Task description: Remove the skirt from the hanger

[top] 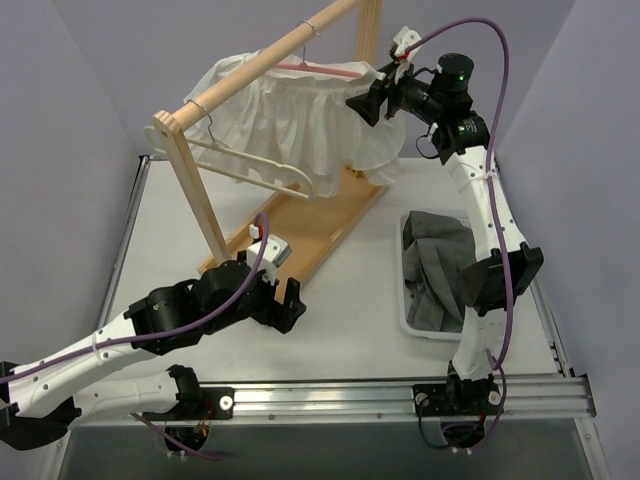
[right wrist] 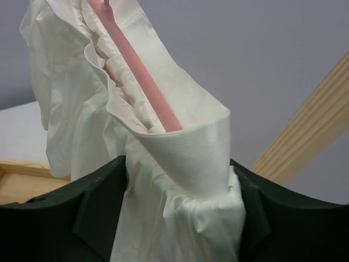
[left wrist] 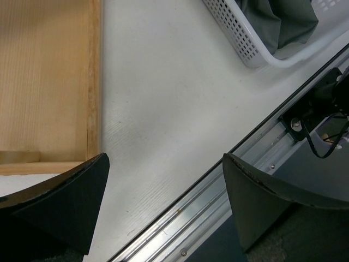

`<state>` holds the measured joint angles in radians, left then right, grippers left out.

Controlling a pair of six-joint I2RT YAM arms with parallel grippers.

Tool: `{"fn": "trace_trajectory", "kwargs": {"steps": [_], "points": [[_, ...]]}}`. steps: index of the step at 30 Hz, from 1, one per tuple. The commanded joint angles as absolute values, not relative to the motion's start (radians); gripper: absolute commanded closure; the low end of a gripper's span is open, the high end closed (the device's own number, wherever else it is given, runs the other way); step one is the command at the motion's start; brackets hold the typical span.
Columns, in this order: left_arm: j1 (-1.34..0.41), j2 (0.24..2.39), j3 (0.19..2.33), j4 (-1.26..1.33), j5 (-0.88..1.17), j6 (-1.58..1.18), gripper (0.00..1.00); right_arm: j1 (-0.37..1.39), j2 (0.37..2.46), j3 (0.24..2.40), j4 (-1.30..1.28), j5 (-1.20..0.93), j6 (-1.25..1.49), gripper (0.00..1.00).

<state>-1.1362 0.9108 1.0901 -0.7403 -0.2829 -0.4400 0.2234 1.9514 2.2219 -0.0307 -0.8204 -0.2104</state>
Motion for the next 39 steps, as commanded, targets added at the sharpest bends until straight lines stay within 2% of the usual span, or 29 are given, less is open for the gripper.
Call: {"fn": "trace_trajectory", "kwargs": {"steps": [1,5,6,7,11,13,16,19,21,22,30,39], "points": [[-1.124,0.9,1.086,-0.68,-0.244,-0.434,0.06,0.227,1.89,2.197,0.09,-0.932,-0.126,0.42],[-1.123,0.896,1.083,-0.677,-0.235,-0.445,0.06,0.226,1.891,2.194,0.132,-0.974,-0.052,0.65],[-1.123,0.894,1.08,-0.675,-0.233,-0.449,0.06,0.225,1.894,2.195,0.143,-0.983,-0.034,0.9],[-1.123,0.891,1.077,-0.672,-0.232,-0.452,0.06,0.225,1.898,2.198,0.147,-0.985,0.0,1.0],[-1.121,0.89,1.078,-0.672,-0.227,-0.46,0.06,0.225,1.904,2.189,0.201,-1.005,0.101,1.0],[-1.121,0.894,1.081,-0.672,-0.224,-0.462,0.06,0.225,1.862,2.072,0.372,-1.072,0.161,1.0],[-1.121,0.902,1.08,-0.667,-0.215,-0.466,0.06,0.233,1.798,1.953,0.464,-1.074,0.19,1.0],[-1.121,0.897,1.069,-0.66,-0.207,-0.477,0.06,0.248,1.749,1.895,0.508,-1.007,0.216,1.0],[-1.121,0.893,1.063,-0.65,-0.204,-0.486,0.06,0.255,1.749,1.896,0.543,-1.058,0.247,1.0],[-1.121,0.89,1.055,-0.649,-0.204,-0.488,0.06,0.255,1.746,1.879,0.64,-1.061,0.289,1.0],[-1.12,0.881,1.057,-0.657,-0.203,-0.497,0.06,0.327,1.805,2.011,0.595,-1.062,0.278,1.0],[-1.12,0.87,1.057,-0.655,-0.186,-0.505,0.06,0.414,1.951,2.296,0.327,-0.944,0.161,1.0]]}}
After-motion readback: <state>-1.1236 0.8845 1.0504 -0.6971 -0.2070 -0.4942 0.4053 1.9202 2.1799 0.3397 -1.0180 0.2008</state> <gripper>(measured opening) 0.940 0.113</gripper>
